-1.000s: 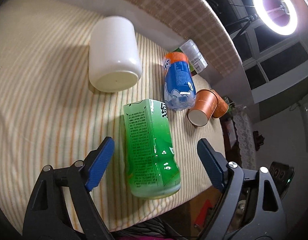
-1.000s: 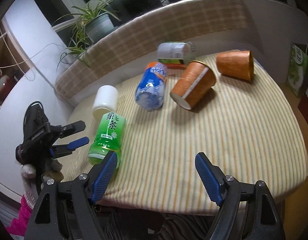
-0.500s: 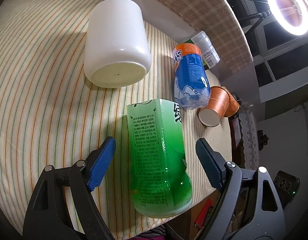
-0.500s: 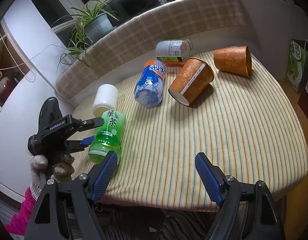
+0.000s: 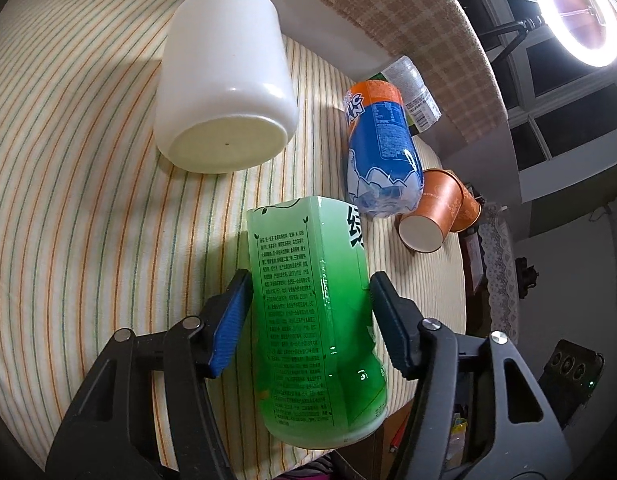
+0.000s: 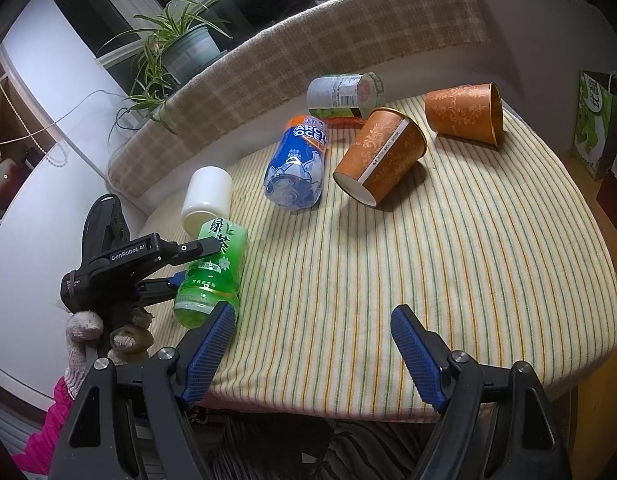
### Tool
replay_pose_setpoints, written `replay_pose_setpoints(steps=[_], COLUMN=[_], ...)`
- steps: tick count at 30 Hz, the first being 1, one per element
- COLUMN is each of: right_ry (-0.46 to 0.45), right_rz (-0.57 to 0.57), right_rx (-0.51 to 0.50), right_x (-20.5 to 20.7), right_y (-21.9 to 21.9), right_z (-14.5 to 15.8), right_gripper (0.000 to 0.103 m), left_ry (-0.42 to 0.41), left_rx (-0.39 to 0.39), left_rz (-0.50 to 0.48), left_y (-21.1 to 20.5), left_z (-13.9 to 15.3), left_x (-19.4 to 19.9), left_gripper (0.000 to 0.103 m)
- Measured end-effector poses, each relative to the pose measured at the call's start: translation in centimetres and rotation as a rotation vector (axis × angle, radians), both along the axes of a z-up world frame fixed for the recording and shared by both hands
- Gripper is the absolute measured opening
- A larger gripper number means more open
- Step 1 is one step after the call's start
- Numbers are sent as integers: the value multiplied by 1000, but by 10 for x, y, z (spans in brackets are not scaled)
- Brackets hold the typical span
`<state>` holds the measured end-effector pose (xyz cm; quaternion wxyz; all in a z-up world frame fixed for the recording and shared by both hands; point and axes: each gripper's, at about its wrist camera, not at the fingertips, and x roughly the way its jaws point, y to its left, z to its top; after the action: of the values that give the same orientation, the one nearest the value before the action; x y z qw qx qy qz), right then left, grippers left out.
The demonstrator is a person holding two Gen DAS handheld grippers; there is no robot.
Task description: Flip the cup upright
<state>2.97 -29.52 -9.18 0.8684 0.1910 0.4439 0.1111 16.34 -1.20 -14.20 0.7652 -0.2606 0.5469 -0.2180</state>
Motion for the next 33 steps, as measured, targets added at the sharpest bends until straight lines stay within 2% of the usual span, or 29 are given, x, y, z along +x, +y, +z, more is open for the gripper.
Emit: replay_pose_setpoints(steps=[5, 17, 29, 33], right_ry=[3, 4, 13, 14], right_rz=[-13, -15, -8, -6], right_rx=[3, 2, 8, 6], right_x=[0, 2, 4, 5], right_y=[-2, -3, 0, 0], right_z=[-1, -1, -4, -4], right_gripper=[82, 82, 82, 82], left_ry=[-28, -154, -364, -410], left_rx=[24, 107, 273, 306], left_rz=[-11, -27, -62, -70], left_y=[-5, -16, -38, -45], left_z=[5, 29, 63, 69], left_x=[-4, -23, -43, -47], left_gripper=[62, 61, 59, 59])
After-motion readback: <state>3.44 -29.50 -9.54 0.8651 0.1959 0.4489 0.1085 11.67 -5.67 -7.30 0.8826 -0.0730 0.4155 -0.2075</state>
